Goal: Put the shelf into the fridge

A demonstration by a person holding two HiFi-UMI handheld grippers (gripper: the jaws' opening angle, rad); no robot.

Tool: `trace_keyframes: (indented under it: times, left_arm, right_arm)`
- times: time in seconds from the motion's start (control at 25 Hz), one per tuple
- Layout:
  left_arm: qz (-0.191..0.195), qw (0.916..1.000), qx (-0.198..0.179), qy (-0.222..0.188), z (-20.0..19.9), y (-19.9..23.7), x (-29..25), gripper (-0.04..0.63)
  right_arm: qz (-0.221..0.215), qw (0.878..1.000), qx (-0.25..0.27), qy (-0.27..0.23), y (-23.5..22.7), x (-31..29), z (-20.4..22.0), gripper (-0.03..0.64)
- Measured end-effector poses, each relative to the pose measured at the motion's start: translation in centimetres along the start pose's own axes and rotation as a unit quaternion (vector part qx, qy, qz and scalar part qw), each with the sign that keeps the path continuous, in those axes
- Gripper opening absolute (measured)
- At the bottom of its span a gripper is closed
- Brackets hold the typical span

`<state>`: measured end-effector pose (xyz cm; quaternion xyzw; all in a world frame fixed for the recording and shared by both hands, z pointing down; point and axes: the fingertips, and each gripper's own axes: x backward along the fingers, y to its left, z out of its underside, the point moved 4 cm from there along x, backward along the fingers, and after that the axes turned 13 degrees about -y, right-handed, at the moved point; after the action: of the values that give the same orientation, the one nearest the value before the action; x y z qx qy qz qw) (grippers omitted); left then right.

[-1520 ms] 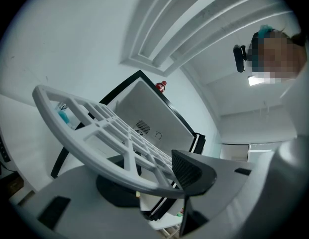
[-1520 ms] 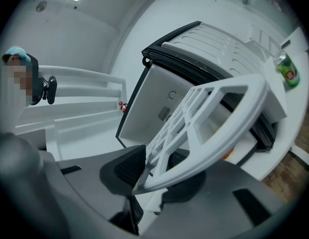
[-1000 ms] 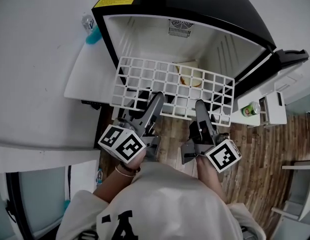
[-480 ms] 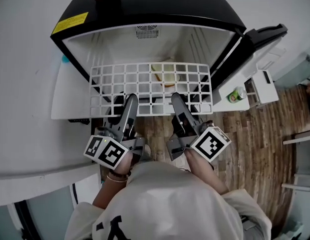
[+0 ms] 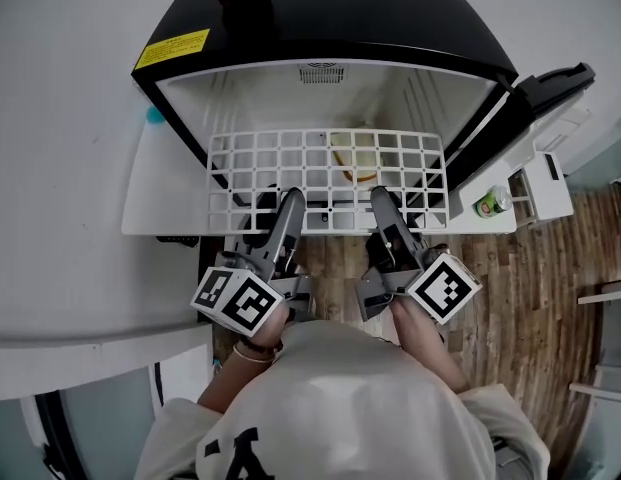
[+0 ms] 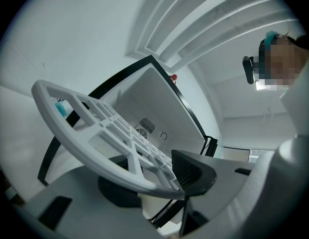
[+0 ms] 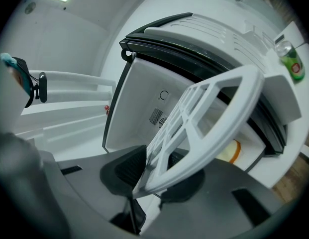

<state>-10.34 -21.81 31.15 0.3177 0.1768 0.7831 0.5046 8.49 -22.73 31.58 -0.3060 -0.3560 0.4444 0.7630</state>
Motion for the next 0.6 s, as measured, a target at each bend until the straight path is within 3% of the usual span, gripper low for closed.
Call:
trace_keyframes:
  times: [0.6]
  left_arm:
    - [-0.001,0.9998,0.014,0.016,-0.25,-0.32,-0.43,0.186]
  right_arm:
    - [-0.008,1.000,0.006,-0.009,0.29,0.03,-0.40,0.107]
